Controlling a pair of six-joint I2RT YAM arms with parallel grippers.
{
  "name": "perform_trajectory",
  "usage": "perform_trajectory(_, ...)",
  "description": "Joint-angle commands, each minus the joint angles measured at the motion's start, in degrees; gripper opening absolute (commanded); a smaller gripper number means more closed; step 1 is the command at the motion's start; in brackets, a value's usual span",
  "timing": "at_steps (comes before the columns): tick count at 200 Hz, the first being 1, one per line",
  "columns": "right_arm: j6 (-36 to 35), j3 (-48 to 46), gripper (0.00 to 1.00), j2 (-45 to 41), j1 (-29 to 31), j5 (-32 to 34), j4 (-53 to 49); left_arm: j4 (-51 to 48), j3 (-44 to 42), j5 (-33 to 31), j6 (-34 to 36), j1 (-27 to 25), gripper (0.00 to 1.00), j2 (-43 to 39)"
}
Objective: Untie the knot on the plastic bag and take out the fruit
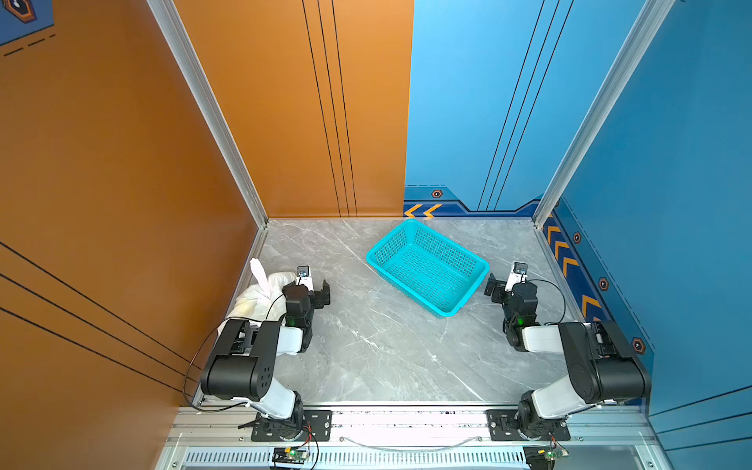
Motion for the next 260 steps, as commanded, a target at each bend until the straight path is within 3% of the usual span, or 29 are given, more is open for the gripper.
perform_trajectory(1, 0.78, -0.67, 1.0, 0.65, -0.13, 0.97, -0.89, -0.48, 0.87, -0.55, 0.64, 0.24, 0.98, 0.56)
perform_trajectory(243, 0.78, -0.64, 1.0, 0.52, -0.22, 1.01, -0.82, -0.48, 0.8, 0.44, 0.71, 0.51, 0.98, -0.03)
perform_trajectory(260, 1.29, 1.0, 1.0, -2.88, -0.3, 1.91, -6.72, -1.15, 0.36, -0.08, 0.65, 0.41, 0.98, -2.14)
